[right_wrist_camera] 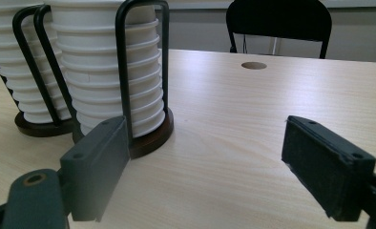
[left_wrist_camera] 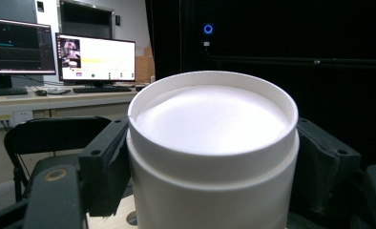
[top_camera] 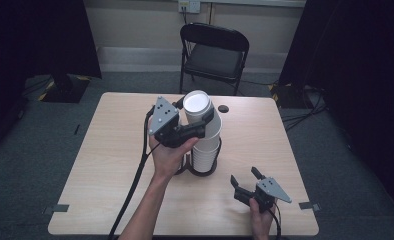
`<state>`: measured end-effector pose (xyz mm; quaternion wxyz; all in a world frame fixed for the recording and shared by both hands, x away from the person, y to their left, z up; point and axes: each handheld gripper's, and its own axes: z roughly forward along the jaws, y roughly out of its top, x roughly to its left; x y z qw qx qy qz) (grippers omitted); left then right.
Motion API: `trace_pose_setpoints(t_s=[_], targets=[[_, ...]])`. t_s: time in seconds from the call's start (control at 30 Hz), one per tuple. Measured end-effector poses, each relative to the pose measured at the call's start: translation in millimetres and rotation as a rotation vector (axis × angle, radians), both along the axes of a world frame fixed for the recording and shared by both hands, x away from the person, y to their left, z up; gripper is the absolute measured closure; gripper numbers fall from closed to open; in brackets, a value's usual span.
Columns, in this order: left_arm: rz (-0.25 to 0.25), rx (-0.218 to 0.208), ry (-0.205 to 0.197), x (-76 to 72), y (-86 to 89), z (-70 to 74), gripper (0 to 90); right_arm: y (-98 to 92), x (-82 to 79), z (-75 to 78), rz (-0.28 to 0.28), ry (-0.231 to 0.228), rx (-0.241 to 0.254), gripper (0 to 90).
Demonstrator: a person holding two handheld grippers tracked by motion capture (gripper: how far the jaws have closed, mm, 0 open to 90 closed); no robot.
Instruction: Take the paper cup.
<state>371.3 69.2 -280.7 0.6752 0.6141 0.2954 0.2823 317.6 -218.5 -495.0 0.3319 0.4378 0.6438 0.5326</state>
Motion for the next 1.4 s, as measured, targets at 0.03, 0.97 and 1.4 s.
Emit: trace_pose_setpoints(t_s=[0.03, 0.97, 1.4], targets=[[-0.004, -0.001, 0.006, -0.6, 1.2, -1.2, 23.3, 0.0, 0.0, 0.0, 0.000, 0.000, 0.000, 16.0], [-0.039, -0.056, 0.054, -33.2, 38.1, -24.2, 23.3, 0.8, -0.3, 0.2, 0.005, 0.003, -0.005, 15.7], [-0.086, -0.089, 0.161, -40.0, 44.0, -58.9, 23.4, 6.3, 1.1, 0.7, 0.034, 0.012, -0.060, 17.5]])
